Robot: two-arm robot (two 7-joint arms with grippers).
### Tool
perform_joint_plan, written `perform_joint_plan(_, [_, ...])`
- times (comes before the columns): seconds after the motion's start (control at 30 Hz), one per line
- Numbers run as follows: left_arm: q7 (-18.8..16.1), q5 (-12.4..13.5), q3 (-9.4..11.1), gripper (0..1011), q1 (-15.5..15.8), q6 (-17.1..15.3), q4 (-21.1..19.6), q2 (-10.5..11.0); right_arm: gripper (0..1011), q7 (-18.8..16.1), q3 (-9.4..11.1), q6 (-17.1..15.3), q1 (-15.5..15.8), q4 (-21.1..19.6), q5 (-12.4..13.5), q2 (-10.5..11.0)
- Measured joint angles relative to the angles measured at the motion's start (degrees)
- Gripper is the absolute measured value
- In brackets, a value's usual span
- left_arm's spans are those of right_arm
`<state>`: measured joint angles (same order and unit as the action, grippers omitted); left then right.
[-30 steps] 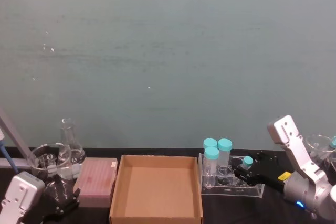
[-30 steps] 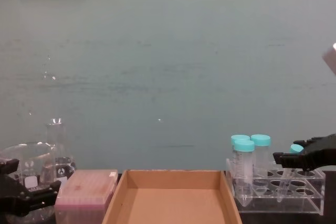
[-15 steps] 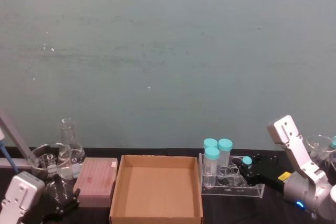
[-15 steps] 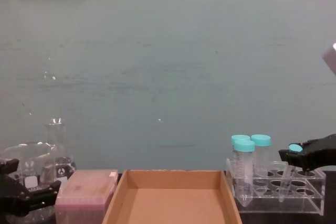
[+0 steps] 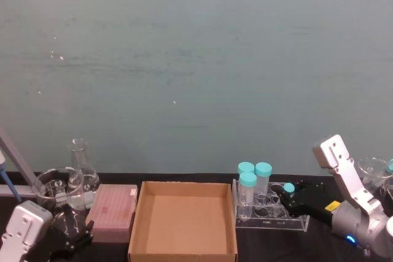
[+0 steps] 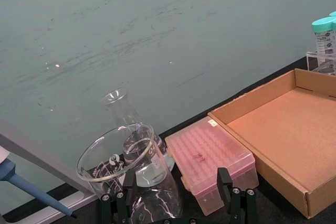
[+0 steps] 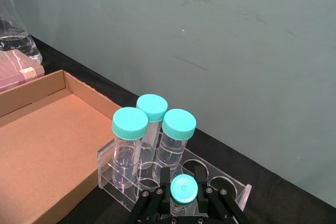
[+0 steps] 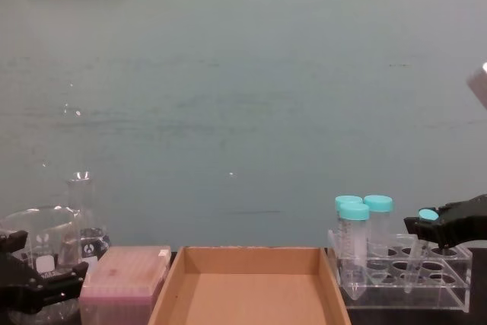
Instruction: Use the right hand to move the test tube from the test tube rack into the box.
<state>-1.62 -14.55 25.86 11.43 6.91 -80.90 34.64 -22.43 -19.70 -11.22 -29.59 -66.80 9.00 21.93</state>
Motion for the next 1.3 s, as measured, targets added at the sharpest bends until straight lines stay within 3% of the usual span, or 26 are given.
perform_joint_plan(0.53, [0.0, 0.0, 0.0, 1000, 0.0, 0.0, 0.0, 0.0, 268, -0.98, 1.21, -0.14, 0.0, -1.24, 1.07, 0.04])
perform_joint_plan(1.3, [0.0, 0.0, 0.0, 1000, 0.0, 0.0, 0.0, 0.0, 267, -1.34, 3.08, -4.14, 0.57, -11.32, 1.35, 3.46])
